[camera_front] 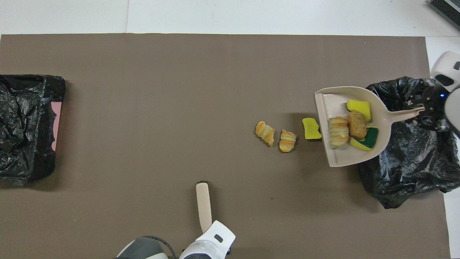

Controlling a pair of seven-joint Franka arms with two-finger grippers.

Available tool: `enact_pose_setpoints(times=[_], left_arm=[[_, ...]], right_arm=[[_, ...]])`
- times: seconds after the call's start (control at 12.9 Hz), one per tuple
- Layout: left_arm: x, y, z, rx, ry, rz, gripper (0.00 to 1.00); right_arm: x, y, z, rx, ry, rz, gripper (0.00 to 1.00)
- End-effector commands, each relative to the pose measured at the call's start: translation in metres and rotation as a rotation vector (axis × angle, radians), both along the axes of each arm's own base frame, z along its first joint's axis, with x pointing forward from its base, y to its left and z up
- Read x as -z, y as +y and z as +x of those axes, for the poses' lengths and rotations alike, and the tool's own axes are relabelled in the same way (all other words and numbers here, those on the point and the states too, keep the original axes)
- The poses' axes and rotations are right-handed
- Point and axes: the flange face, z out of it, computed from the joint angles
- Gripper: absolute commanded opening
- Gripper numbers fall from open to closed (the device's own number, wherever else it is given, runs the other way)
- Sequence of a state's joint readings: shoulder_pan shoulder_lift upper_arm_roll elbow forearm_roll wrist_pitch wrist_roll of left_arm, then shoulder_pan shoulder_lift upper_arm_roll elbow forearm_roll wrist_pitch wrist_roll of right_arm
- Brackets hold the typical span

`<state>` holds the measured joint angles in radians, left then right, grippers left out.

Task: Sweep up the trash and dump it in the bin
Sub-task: 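Carry the dustpan to the bin nearest the right gripper and tip it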

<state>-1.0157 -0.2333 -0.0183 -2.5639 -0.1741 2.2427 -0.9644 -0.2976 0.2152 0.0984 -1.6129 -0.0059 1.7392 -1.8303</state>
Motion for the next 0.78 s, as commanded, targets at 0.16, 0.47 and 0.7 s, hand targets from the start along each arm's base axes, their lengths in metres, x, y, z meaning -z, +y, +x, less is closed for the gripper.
enact_pose_setpoints(times=[0.16, 0.47, 0.7], left_arm=[[0.001, 0.003, -0.008, -0.015, -0.023, -0.017, 0.0], [0.003, 0.003, -0.004, 0.003, -0.023, -0.021, 0.49], [0.002, 0.002, 0.006, 0.05, -0.02, -0.027, 0.77]], right_arm=[[-0.029, -0.111, -0.028, 0.014, -0.053, -0.041, 0.0], [-0.061, -0.156, -0.047, 0.023, -0.082, -0.252, 0.0], [-0.08, -0.153, -0.051, 0.027, -0.076, -0.42, 0.0]])
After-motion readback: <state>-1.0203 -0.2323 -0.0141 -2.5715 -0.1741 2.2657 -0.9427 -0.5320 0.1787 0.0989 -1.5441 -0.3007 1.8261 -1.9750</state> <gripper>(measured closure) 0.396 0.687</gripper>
